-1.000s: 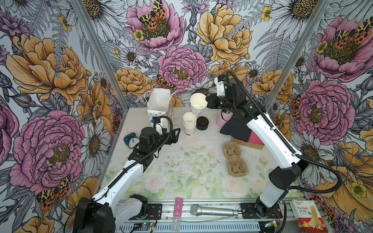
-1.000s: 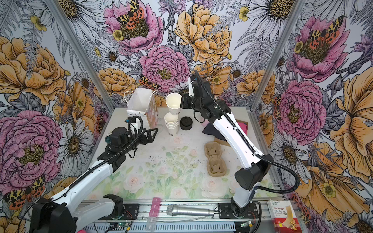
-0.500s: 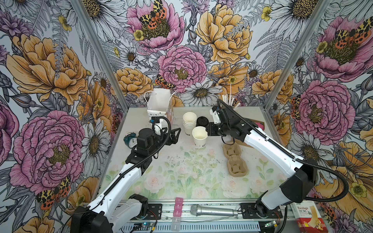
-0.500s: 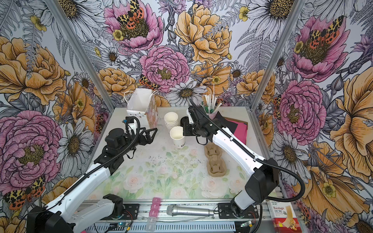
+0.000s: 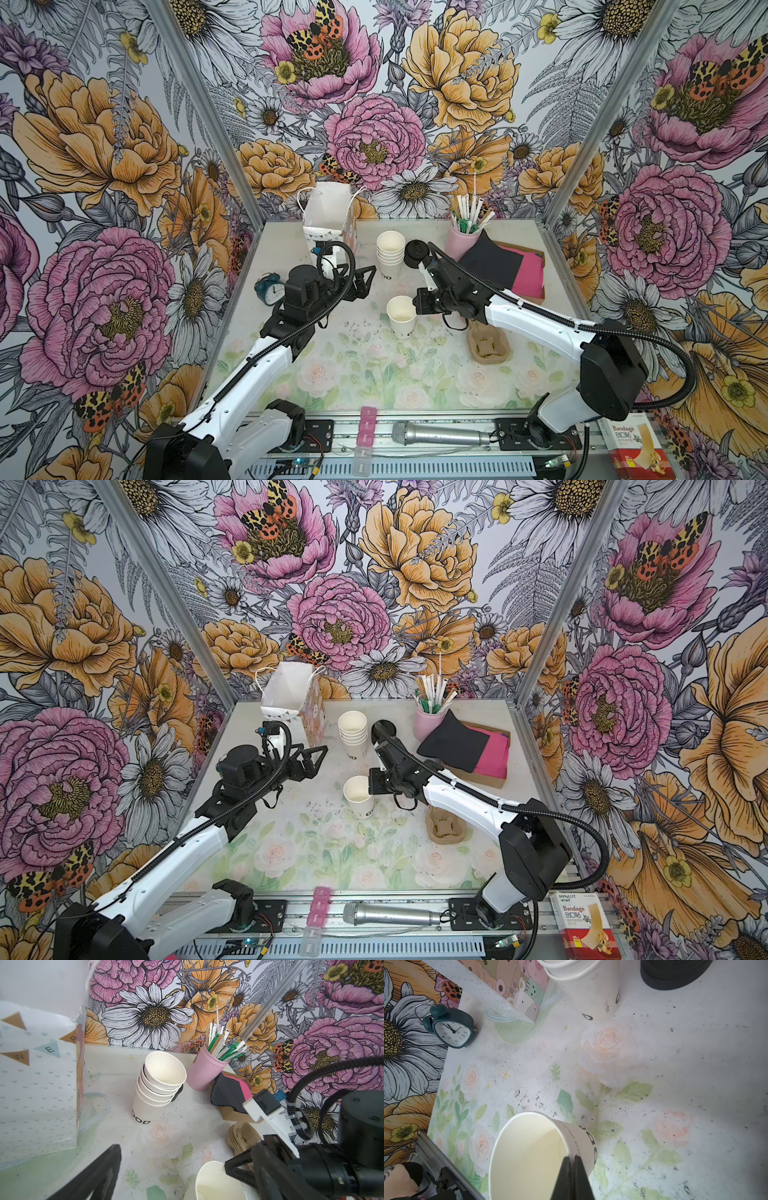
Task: Pack a coffee takeout order
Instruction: Place the coffee cup at the center of the table.
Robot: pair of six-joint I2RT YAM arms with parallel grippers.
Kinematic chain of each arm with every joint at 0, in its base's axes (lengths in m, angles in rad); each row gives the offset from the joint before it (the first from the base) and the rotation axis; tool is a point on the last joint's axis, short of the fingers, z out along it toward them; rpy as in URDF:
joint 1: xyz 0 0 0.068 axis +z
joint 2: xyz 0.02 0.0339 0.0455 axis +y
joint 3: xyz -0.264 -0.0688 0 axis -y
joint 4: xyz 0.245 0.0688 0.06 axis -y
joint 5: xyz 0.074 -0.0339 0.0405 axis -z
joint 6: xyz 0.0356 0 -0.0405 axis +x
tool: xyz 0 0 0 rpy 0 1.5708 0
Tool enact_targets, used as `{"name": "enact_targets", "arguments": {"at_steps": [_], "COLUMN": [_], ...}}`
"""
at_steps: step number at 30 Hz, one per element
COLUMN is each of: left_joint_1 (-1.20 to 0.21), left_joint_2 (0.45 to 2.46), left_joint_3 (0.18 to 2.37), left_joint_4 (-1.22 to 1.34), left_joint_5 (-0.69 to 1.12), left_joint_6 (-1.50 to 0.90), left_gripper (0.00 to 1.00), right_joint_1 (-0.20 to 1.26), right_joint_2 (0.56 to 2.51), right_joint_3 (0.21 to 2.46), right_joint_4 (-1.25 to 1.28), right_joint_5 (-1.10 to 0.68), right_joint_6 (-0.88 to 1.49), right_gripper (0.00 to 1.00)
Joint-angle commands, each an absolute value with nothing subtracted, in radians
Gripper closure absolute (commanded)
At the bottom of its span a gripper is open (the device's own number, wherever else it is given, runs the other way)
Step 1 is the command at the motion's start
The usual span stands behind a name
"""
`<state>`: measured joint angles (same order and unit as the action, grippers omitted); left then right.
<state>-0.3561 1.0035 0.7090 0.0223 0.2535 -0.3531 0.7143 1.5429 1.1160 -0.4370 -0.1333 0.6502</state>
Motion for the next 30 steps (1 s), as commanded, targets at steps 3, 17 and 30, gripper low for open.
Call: {"name": "enact_targets", "arguments": {"at_steps": [3,17,30], "left_joint_1": [-0.371,-0.379,-0.38], "left_joint_2": [1.01,1.007,0.994], "left_joint_3": [0.713,0.704,0.698], "left_joint_4": [0.015,0.015,0.015], "left_joint_5": [0.255,0.236,0.22], "left_joint_6": [-0.348,-0.342,-0.339], "left_gripper": [0.01,0.01,0.01], "right_joint_1": [0.732,0.733,0.739], "right_joint_2": [1.525,1.55,1.528], "right_joint_3": [1.077,1.002,1.002], "right_joint_4": [-0.32,-0.276,-0.277], "right_joint_5": [-0.102,-0.107,-0.104], "right_joint_6": [0.642,0.679,0.673], "right_gripper": [1.0,1.0,0.67]}}
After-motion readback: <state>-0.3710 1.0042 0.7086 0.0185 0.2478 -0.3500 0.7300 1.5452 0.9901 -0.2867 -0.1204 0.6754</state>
